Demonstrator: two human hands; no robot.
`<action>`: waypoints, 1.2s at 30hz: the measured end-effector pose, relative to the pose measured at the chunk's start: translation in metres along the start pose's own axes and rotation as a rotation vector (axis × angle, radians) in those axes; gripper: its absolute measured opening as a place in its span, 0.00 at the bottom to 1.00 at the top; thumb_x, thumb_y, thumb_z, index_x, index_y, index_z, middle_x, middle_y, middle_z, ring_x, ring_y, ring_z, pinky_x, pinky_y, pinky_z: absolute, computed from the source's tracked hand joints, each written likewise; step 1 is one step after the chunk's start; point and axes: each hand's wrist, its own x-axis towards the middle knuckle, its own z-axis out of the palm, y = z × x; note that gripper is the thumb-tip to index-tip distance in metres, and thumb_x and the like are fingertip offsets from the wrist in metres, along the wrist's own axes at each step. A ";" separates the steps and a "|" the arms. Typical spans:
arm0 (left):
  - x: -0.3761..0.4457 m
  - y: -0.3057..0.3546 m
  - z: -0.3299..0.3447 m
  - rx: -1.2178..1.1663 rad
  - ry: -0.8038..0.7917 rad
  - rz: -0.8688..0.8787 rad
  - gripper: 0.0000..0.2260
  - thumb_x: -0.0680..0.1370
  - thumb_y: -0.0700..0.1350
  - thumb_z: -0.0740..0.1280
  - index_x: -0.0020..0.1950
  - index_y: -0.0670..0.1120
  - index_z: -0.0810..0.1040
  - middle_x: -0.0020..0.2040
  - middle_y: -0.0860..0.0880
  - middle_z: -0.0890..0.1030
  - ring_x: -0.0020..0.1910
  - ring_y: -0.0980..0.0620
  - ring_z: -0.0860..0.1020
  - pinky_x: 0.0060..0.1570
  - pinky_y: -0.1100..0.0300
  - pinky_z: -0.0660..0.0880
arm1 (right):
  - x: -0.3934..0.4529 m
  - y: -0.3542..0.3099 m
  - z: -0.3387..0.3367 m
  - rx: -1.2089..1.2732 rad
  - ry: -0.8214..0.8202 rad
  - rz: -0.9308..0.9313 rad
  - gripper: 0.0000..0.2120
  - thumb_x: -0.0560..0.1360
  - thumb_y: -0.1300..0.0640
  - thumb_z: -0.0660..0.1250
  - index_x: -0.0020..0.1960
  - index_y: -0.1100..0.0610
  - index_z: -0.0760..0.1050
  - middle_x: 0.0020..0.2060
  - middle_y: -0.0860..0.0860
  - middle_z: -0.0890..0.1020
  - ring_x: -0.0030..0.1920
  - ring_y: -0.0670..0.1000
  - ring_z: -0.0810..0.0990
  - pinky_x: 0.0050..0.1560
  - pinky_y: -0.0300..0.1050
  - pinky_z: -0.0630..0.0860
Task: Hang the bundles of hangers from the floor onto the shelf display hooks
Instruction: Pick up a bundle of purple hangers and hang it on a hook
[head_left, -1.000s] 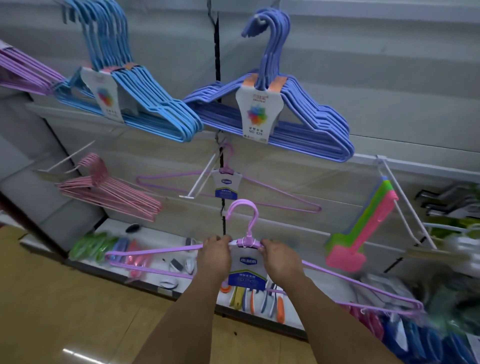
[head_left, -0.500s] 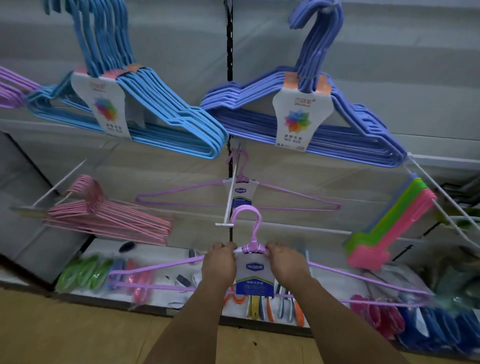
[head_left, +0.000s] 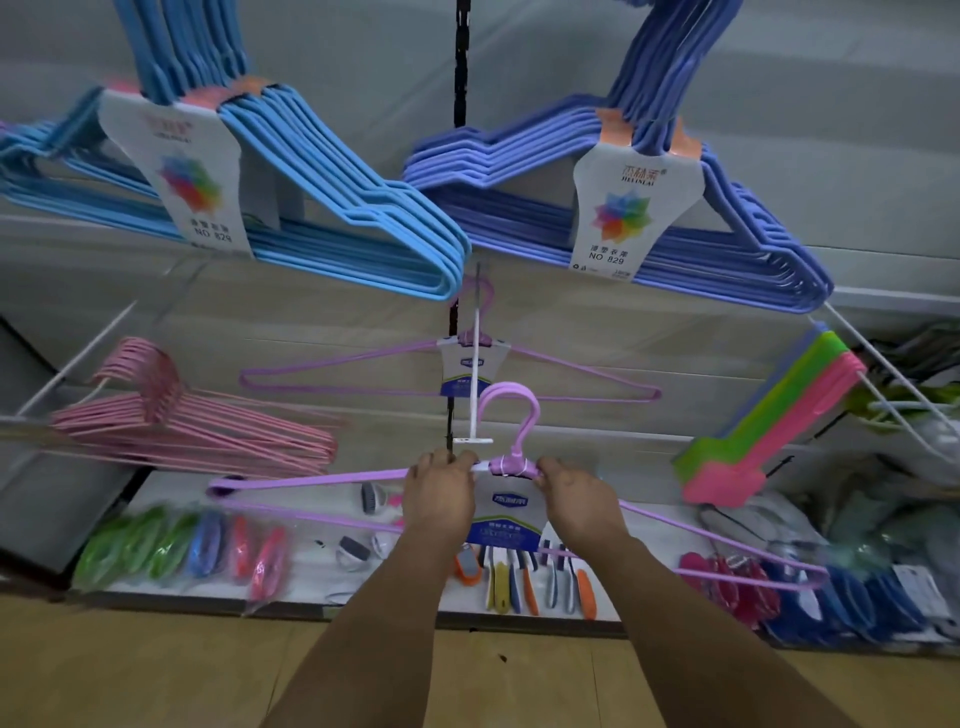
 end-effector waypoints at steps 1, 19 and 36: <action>-0.001 -0.002 0.000 -0.003 0.001 -0.007 0.16 0.82 0.44 0.56 0.69 0.51 0.69 0.62 0.47 0.74 0.61 0.48 0.70 0.58 0.55 0.66 | 0.001 -0.001 0.001 0.000 -0.002 -0.007 0.13 0.83 0.54 0.51 0.63 0.55 0.69 0.54 0.54 0.78 0.53 0.56 0.77 0.47 0.47 0.71; 0.024 -0.034 0.020 -0.035 -0.068 -0.096 0.16 0.82 0.44 0.56 0.69 0.50 0.71 0.60 0.45 0.74 0.61 0.46 0.69 0.58 0.56 0.67 | 0.049 -0.024 0.014 -0.129 -0.215 -0.048 0.13 0.81 0.61 0.53 0.64 0.58 0.68 0.58 0.58 0.78 0.57 0.59 0.78 0.51 0.49 0.73; 0.070 -0.038 0.027 0.030 -0.096 -0.082 0.15 0.79 0.39 0.57 0.66 0.47 0.70 0.58 0.45 0.73 0.59 0.46 0.70 0.54 0.56 0.70 | 0.090 -0.020 0.023 -0.091 -0.152 -0.016 0.15 0.79 0.64 0.55 0.65 0.58 0.67 0.57 0.57 0.77 0.56 0.60 0.78 0.51 0.51 0.74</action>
